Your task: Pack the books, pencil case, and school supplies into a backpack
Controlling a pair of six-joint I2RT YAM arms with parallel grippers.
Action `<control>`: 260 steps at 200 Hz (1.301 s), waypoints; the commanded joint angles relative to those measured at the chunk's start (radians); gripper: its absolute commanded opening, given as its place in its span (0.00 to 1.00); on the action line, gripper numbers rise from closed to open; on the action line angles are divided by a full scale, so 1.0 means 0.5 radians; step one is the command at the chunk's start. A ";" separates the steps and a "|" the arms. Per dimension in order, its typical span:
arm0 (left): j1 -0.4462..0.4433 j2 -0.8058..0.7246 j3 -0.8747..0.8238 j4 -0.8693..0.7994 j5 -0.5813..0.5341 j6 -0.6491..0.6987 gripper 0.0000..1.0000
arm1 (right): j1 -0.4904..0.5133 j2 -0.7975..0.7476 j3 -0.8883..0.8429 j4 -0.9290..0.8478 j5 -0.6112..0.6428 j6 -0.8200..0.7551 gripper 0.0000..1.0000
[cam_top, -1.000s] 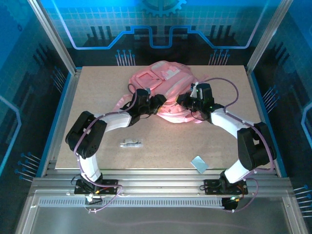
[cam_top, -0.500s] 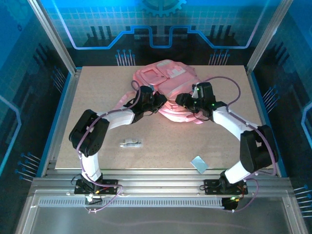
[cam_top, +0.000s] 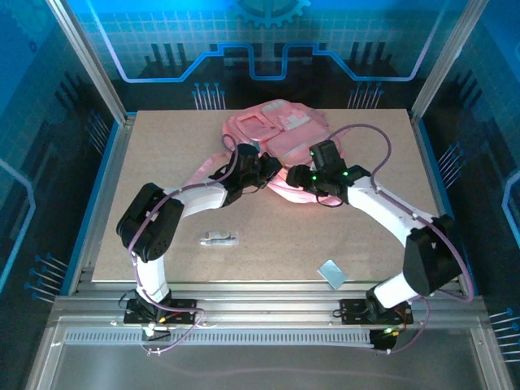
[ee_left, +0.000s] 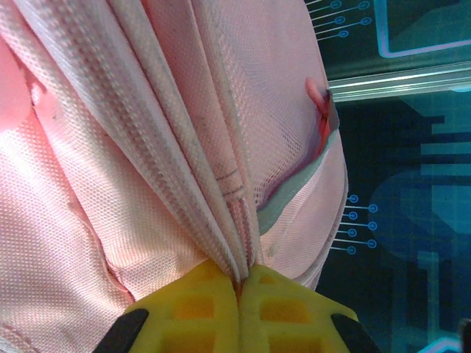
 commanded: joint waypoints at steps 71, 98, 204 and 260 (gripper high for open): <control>-0.045 -0.111 -0.026 0.268 -0.050 0.013 0.00 | 0.047 0.293 0.332 -0.142 0.388 -0.105 0.58; -0.044 -0.139 -0.046 0.259 -0.064 0.036 0.00 | 0.005 0.235 0.255 -0.166 0.411 -0.115 0.44; -0.038 -0.194 -0.070 0.236 -0.089 0.063 0.00 | 0.008 0.288 0.164 -0.185 0.173 -0.162 0.34; -0.018 -0.221 -0.085 0.222 -0.096 0.083 0.00 | -0.105 0.151 0.143 -0.241 0.034 -0.214 0.25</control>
